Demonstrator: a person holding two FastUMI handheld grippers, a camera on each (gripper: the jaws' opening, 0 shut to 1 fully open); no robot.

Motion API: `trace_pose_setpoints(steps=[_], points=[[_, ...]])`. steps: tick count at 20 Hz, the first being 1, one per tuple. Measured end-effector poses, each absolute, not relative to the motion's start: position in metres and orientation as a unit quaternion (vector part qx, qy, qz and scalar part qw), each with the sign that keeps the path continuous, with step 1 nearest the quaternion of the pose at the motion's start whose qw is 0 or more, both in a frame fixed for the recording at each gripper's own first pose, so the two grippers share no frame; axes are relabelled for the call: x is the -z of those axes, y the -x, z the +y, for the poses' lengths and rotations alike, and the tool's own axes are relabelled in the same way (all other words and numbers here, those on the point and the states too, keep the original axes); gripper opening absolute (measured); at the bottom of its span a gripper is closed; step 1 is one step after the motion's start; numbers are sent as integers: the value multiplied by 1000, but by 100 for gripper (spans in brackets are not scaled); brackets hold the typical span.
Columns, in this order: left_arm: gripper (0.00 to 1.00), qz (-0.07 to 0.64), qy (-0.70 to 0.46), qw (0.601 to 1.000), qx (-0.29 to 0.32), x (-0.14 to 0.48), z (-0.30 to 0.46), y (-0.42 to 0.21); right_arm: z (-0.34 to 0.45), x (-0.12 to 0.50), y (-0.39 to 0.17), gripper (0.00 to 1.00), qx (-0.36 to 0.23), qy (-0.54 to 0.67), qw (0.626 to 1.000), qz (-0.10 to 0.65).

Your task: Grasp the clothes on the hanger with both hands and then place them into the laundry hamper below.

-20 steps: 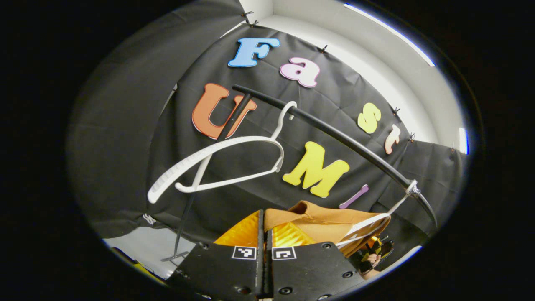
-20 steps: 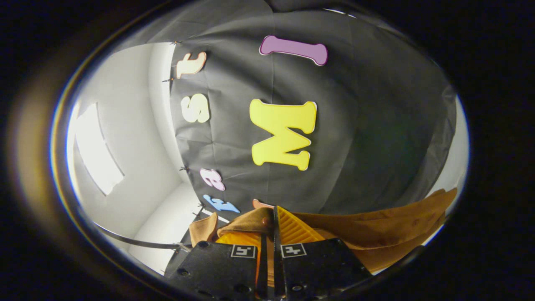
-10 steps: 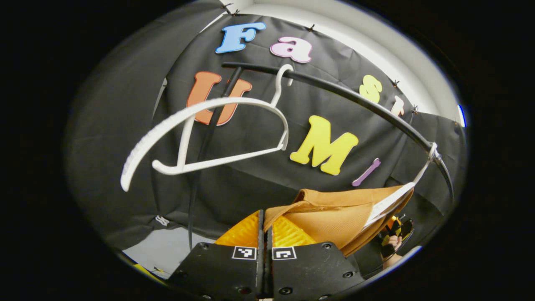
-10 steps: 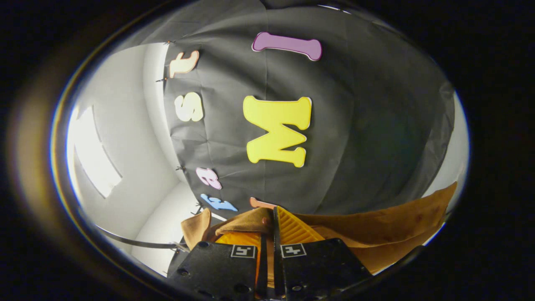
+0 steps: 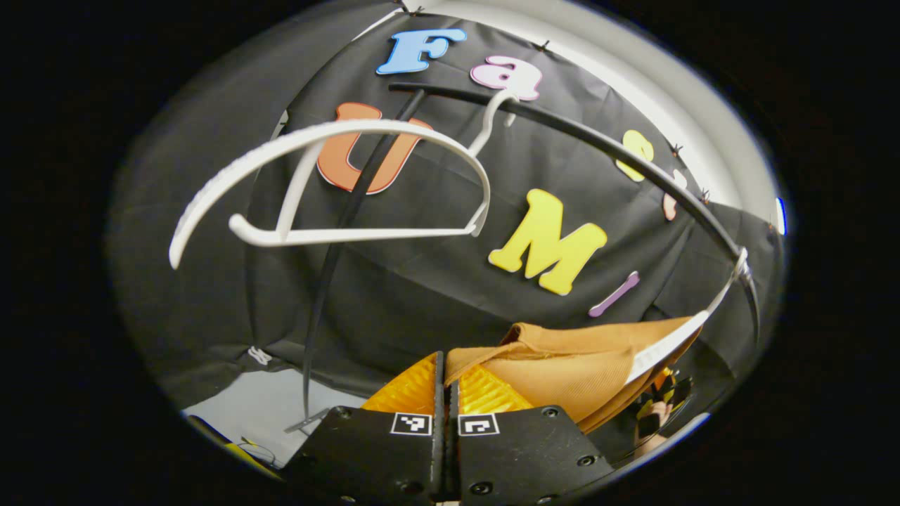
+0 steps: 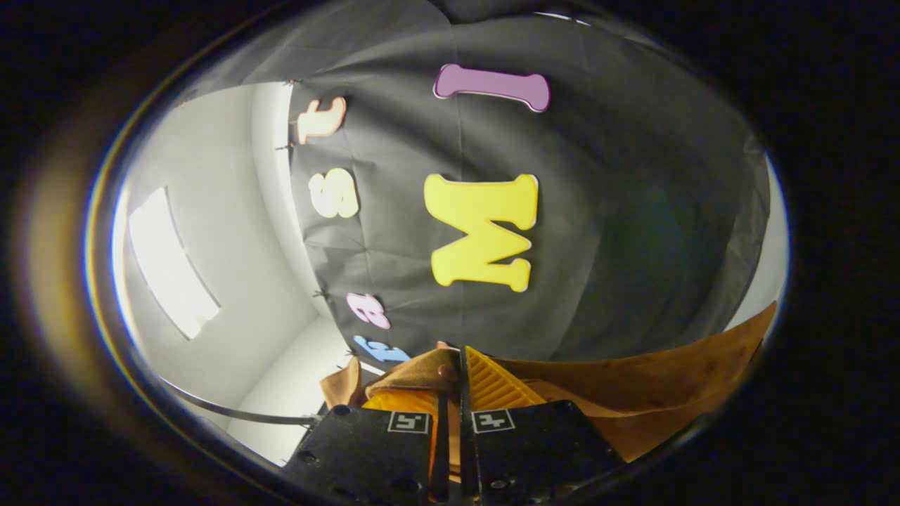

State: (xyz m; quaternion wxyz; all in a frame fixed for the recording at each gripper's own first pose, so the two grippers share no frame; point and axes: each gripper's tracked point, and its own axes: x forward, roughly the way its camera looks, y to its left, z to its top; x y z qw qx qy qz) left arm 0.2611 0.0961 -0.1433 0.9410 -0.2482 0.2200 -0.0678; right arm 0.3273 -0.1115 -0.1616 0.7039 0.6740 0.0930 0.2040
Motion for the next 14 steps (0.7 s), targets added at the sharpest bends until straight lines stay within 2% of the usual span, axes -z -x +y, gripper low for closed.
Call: trace_pose_setpoints(steps=[2,3,5,10,14], points=[[6,214,242,944,71,132,98,-264,-111,153,-323,8,-219,-676,699,82],[0,218,231,945,71,132,103,-261,-108,145,-320,8,-233,-677,694,72],[0,214,212,951,70,127,102,-261,-100,130,-304,6,-269,-674,685,67],[0,215,210,950,87,121,103,-250,-116,98,-300,6,-278,-704,654,11],[0,205,201,953,99,109,100,-242,-115,71,-280,5,-305,-685,661,-11]])
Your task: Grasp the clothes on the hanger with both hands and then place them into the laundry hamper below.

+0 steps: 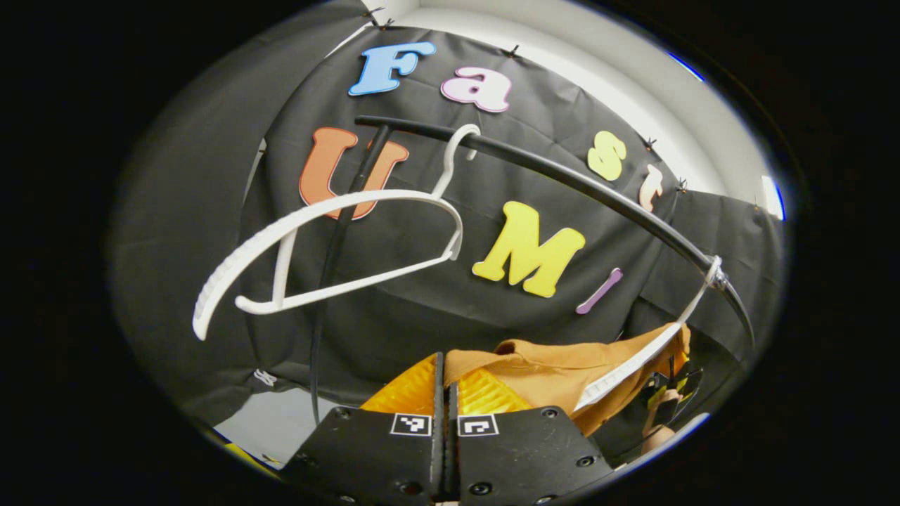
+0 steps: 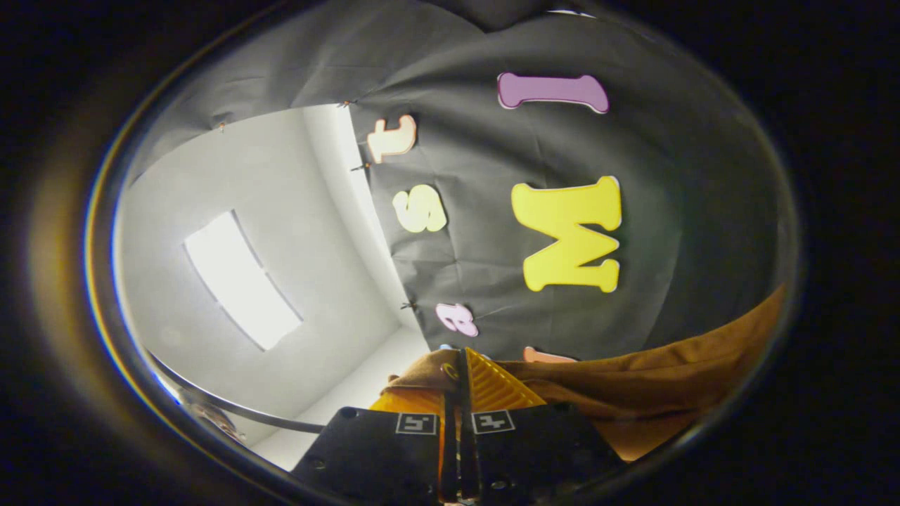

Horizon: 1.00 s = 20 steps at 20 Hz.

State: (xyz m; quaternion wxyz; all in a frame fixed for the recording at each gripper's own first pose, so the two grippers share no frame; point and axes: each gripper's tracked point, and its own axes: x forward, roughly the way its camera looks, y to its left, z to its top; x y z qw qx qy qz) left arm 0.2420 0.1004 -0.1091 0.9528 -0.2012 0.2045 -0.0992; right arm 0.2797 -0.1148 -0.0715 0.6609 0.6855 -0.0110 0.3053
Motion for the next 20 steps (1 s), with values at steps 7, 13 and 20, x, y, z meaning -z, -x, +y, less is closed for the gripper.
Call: trace_pose_setpoints(steps=[7,13,20], points=[[0,185,240,948,100,88,110,-256,-125,107,-319,5,-242,-697,674,15],[0,216,232,944,86,122,105,-259,-130,154,-334,4,-174,-724,665,59],[0,265,231,934,68,180,106,-226,-121,210,-313,4,-135,-683,700,158]])
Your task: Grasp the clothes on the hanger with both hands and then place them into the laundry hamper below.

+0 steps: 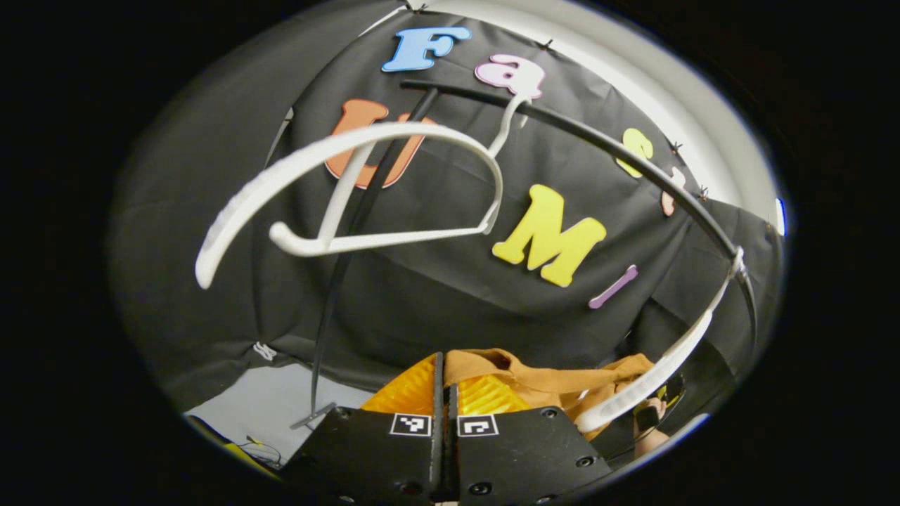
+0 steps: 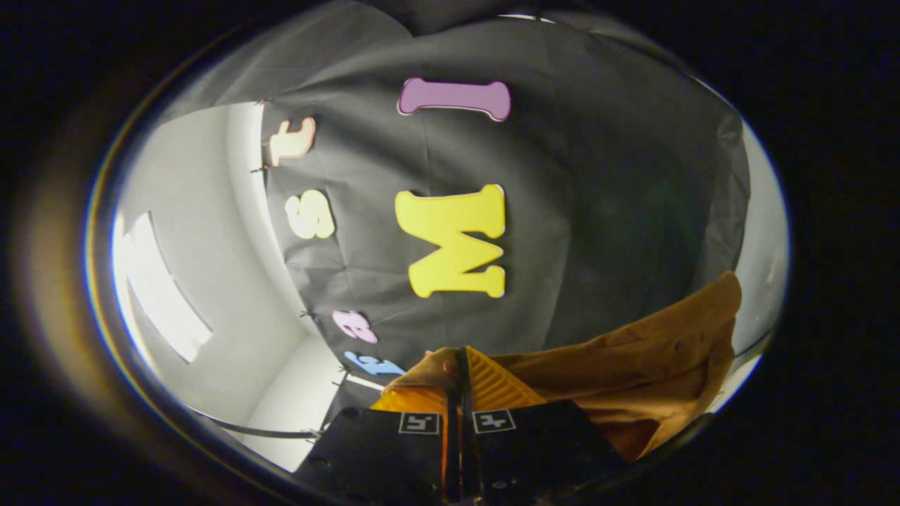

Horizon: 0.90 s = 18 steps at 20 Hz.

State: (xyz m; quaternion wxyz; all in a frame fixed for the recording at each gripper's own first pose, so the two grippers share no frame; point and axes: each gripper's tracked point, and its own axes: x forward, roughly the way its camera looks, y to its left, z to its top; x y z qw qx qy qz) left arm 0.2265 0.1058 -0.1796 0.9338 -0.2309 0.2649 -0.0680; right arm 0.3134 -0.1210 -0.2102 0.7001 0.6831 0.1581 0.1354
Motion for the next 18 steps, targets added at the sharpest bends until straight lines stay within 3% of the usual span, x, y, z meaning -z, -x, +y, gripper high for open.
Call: trace_pose_setpoints(steps=[7,8,9,10,11,12,13,14,15,18], points=[[0,253,253,929,94,173,74,-190,-98,215,-263,4,-162,-648,717,200],[6,244,254,930,103,167,68,-185,-95,210,-255,4,-172,-648,715,199],[6,236,254,932,110,162,61,-179,-90,204,-248,4,-182,-650,711,196],[0,229,251,934,113,158,56,-173,-84,200,-240,4,-195,-649,709,195],[6,227,249,934,119,160,49,-169,-77,195,-232,4,-204,-650,706,193],[0,225,248,934,124,160,43,-163,-72,190,-222,0,-215,-652,701,194],[6,221,253,934,126,160,37,-157,-66,186,-213,4,-224,-653,697,195],[6,214,261,932,132,158,30,-150,-60,183,-203,4,-234,-652,693,197],[0,208,268,931,139,156,25,-141,-53,180,-194,4,-243,-653,689,200],[0,186,280,928,160,143,8,-120,-30,168,-164,4,-272,-644,681,216]])
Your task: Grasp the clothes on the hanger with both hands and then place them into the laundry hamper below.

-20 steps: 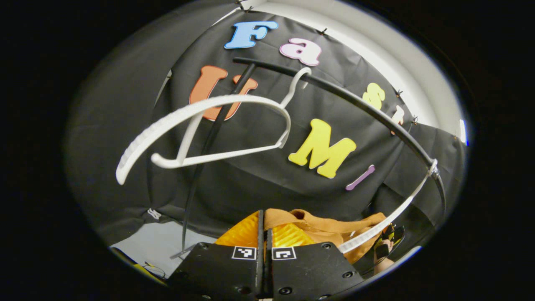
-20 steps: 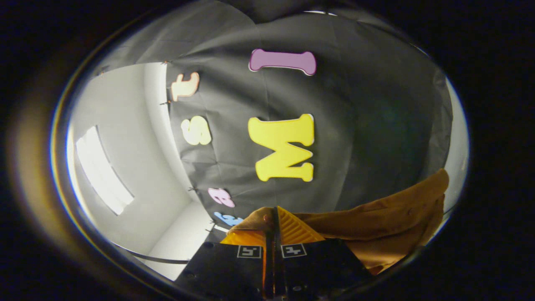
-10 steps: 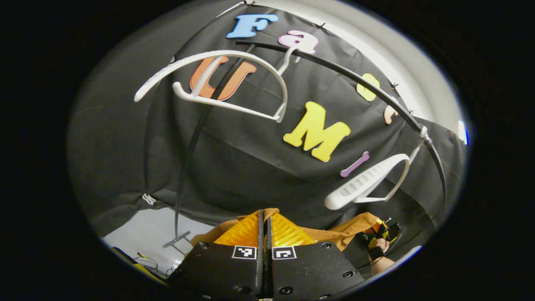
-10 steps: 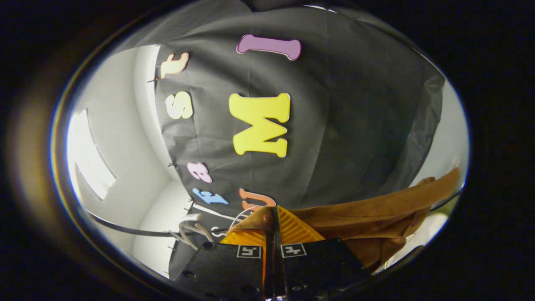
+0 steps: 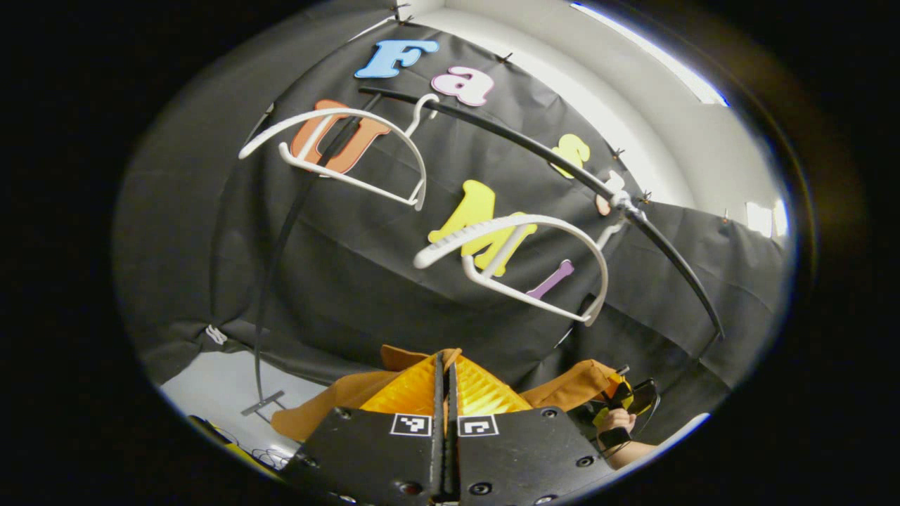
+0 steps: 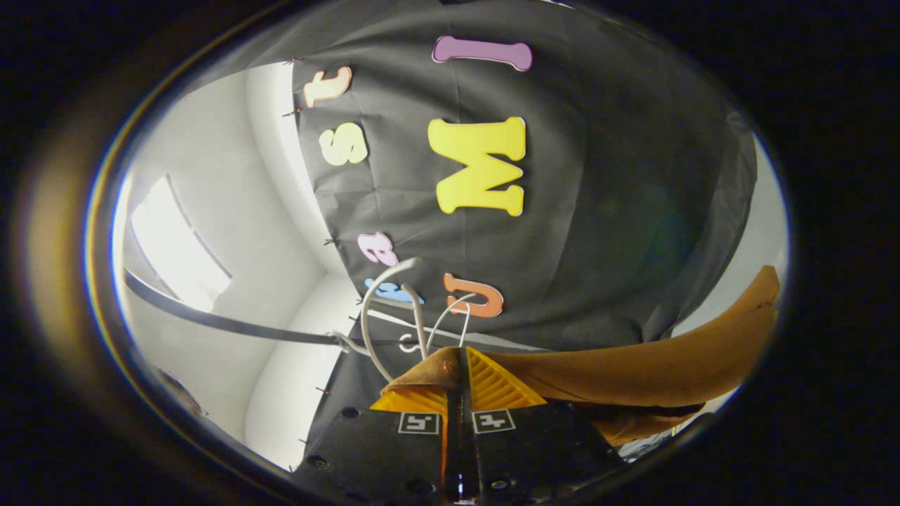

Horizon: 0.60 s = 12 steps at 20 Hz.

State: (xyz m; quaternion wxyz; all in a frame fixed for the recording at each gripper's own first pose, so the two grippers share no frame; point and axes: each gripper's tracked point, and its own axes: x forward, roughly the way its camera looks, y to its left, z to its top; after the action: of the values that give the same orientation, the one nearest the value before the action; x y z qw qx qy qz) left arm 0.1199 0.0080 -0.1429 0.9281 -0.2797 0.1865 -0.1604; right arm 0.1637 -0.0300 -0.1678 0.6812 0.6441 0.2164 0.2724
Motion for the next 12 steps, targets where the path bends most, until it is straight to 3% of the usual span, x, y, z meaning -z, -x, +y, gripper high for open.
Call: trace_pose_setpoints(steps=[5,6,9,10,11,12], points=[[0,157,276,927,200,118,-30,-94,3,127,-129,4,-330,-630,669,217],[6,154,272,927,210,112,-39,-88,15,121,-118,4,-345,-623,668,217],[6,141,264,925,236,91,-65,-75,31,106,-102,4,-366,-606,671,219],[0,139,260,924,244,86,-74,-71,37,104,-101,4,-372,-598,675,222],[6,135,259,923,250,82,-82,-67,44,105,-101,4,-373,-589,680,228],[6,136,261,920,258,79,-90,-65,49,106,-99,4,-375,-582,683,232]])
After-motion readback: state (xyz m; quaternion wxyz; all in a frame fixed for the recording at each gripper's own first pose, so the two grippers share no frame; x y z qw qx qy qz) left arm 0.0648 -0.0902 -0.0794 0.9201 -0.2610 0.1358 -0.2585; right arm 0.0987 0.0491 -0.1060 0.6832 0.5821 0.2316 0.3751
